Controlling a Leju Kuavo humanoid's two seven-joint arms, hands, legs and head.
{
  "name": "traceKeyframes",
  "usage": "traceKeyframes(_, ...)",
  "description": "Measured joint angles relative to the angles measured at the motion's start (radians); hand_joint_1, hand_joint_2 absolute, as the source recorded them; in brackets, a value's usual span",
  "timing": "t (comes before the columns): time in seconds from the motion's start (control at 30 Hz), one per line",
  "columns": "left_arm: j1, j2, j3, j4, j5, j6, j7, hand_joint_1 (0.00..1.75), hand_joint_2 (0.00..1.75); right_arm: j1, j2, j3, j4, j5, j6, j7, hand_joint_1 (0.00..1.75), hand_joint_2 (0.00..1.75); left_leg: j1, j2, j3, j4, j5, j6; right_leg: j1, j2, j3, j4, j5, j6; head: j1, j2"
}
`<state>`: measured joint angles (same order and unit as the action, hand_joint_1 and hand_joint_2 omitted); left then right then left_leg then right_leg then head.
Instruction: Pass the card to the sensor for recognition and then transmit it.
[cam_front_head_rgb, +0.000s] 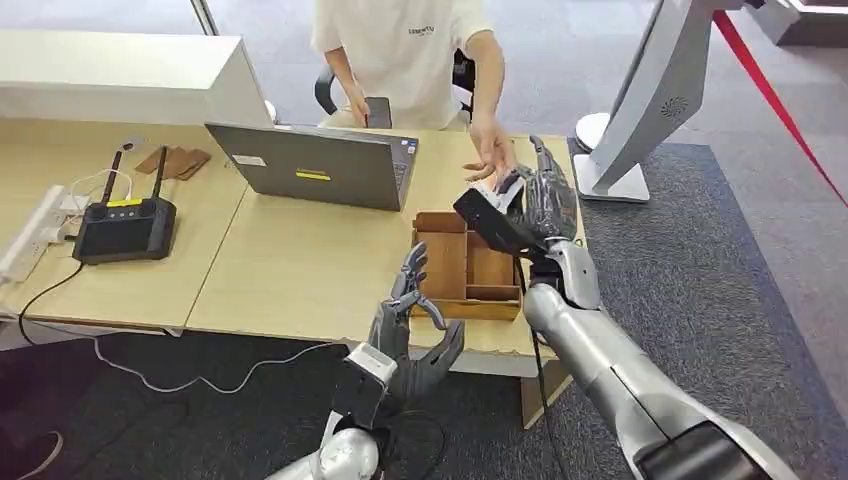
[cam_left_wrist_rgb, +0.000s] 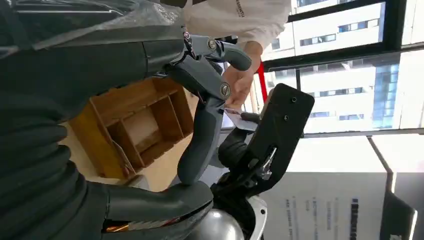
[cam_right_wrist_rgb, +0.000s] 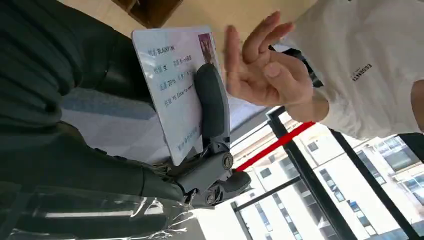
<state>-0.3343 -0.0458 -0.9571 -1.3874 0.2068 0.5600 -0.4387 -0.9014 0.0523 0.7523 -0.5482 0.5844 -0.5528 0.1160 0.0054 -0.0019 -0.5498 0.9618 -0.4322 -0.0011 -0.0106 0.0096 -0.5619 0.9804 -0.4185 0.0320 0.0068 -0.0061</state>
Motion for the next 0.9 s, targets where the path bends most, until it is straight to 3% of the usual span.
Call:
traceKeyframes(0.13,0.001,0.000,0.000,0.000,-0.006,0.003,0.002,0.00,1.75,0.000,0.000,0.000,0.001,-0.017,-0.006,-0.020,1.75,1.75,0.000,0.000,0.000,0.000,0.000,0.000,0.000,0.000,0.000,0.000,0.000,0.000,0.000,0.000)
traceKeyframes(0.37,0.013,0.004,0.000,-0.001,-0.023,0.044,0.013,0.00,1.75,0.041,-0.007,-0.029,-0.062,-0.153,-0.066,-0.108,1.75,1.75,0.000,0.000,0.000,0.000,0.000,0.000,0.000,0.000,0.000,0.000,0.000,0.000,0.000,0.000)
traceKeyframes(0.7,0.058,0.040,0.003,-0.037,-0.059,0.065,0.040,0.00,1.75,0.216,-0.108,-0.091,-0.330,-0.202,-0.106,-0.082,1.75,1.75,0.000,0.000,0.000,0.000,0.000,0.000,0.000,-0.001,0.000,-0.001,0.000,0.000,0.000,0.000)
traceKeyframes(0.9,0.072,0.050,0.008,-0.057,-0.088,0.069,0.055,0.00,1.75,0.286,-0.164,-0.147,-0.416,-0.258,-0.108,-0.076,1.75,1.75,0.000,-0.001,0.001,0.000,0.000,0.000,0.000,-0.002,0.001,-0.001,0.000,0.000,0.000,0.000)
